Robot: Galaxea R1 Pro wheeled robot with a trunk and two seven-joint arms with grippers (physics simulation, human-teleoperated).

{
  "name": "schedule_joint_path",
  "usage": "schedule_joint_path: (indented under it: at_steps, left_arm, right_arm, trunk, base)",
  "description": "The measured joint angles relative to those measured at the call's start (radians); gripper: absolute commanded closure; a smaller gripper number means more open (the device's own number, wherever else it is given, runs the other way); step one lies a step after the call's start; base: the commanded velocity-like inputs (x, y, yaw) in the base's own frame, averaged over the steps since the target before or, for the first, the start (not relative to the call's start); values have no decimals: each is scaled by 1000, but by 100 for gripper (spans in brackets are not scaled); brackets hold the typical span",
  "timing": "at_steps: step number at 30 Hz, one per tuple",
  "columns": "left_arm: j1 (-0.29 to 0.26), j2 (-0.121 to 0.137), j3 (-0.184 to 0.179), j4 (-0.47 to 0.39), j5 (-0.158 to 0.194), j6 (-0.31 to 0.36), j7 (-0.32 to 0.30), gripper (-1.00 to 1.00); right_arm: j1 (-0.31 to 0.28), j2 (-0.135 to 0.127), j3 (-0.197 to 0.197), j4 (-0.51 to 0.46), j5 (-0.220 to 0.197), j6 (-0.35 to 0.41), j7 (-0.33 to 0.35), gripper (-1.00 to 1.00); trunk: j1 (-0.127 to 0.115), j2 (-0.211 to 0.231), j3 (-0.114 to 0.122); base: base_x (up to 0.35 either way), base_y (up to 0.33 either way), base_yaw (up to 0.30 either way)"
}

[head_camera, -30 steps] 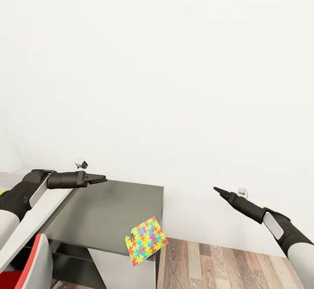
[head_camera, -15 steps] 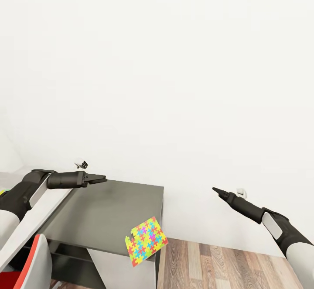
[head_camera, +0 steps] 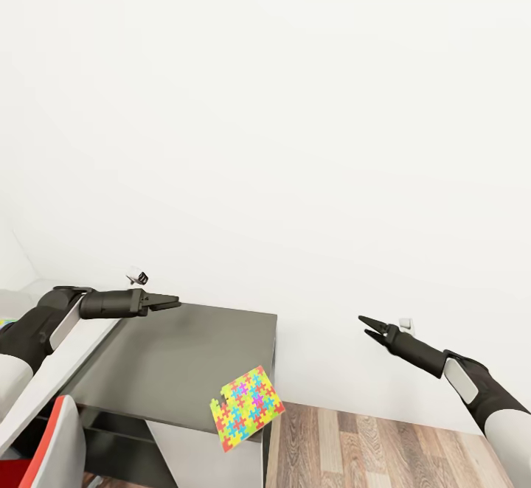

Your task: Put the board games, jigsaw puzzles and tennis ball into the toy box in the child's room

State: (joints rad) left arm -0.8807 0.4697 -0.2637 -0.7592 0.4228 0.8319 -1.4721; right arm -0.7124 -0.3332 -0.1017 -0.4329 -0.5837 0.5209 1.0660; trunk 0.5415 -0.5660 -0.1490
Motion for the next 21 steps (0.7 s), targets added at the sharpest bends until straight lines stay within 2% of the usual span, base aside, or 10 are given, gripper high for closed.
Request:
schedule_joint_path:
  at_steps: [14, 21]
  left_arm:
    - [0, 0, 0, 0, 0, 0, 0, -100]
    - [0, 0, 1, 0, 0, 0, 0, -100]
  right_arm:
    - [0, 2, -8, 0, 2, 9, 2, -100]
    - [0, 18, -12, -2, 3, 4, -4, -100]
  trunk:
    - [54, -98, -44]
    - [81, -147, -66]
  base:
    - [0, 0, 0]
    - [0, 0, 0]
